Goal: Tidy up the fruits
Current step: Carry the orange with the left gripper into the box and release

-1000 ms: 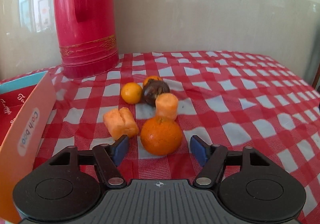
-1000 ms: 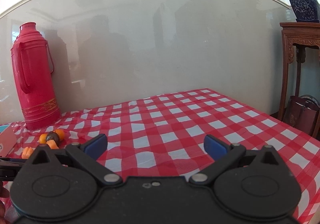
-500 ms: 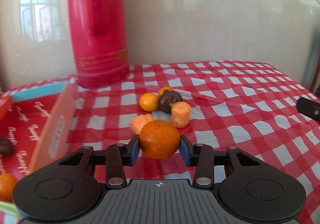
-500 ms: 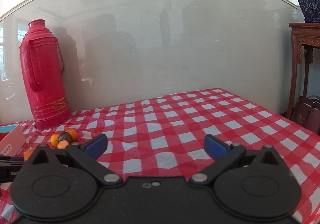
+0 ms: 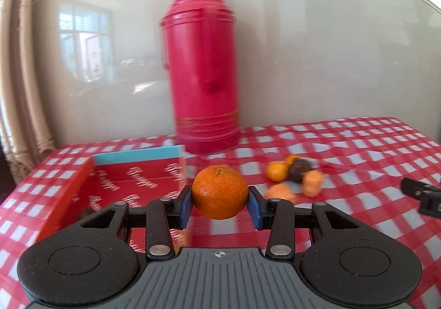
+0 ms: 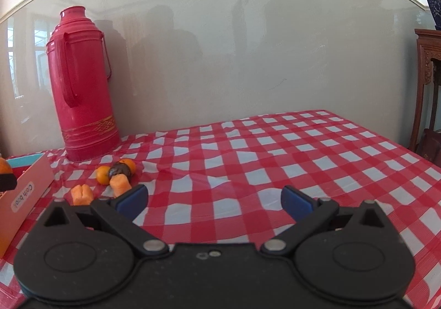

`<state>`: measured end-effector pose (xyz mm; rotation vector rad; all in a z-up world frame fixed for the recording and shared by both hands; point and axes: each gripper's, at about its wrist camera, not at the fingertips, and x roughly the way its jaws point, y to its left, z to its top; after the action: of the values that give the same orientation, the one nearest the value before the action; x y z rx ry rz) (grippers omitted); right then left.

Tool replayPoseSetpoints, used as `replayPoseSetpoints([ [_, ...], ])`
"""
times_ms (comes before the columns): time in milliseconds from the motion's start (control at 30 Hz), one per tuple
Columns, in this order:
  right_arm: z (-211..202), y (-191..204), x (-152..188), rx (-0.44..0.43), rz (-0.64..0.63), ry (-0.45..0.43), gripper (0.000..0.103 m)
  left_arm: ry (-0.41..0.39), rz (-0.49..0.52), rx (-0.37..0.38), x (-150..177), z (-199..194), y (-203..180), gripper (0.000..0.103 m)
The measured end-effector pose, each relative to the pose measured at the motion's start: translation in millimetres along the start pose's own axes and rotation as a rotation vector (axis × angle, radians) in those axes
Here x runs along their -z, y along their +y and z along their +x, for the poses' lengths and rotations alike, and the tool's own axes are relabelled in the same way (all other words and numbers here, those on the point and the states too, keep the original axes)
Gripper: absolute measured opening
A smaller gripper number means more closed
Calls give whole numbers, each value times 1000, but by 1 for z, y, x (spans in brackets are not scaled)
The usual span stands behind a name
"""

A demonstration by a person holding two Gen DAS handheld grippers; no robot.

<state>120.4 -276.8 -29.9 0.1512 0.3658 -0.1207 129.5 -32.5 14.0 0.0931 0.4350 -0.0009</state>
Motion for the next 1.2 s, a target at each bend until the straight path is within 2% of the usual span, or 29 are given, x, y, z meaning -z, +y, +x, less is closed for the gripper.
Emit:
replayPoseSetpoints([
  [200,-1,21,0,-34,-9,-2,97,19,-42,-62,7,0,39,42],
  [600,-2,66,2,-117,-50,-6,97,56,-83,-139,23,0,86,42],
  [767,-1,80,2,-141,-66,0,97,122,-104,-154,29,8,98,42],
  [800,-1,83,3,-146,-69,3,97,125,-107,-154,32,9,100,56],
  [833,-1,85,4,-150,-74,3,97,117,-103,-154,33,7,101,74],
  [933,-1,94,5,-161,-94,0,97,66,-84,-169,30,-1,100,80],
  [1100,-1,104,9,-178,-127,11,97,46,-86,-195,29,-4,103,88],
  [1200,2,111,12,-204,-152,39,97,-13,-103,-244,27,-12,108,103],
])
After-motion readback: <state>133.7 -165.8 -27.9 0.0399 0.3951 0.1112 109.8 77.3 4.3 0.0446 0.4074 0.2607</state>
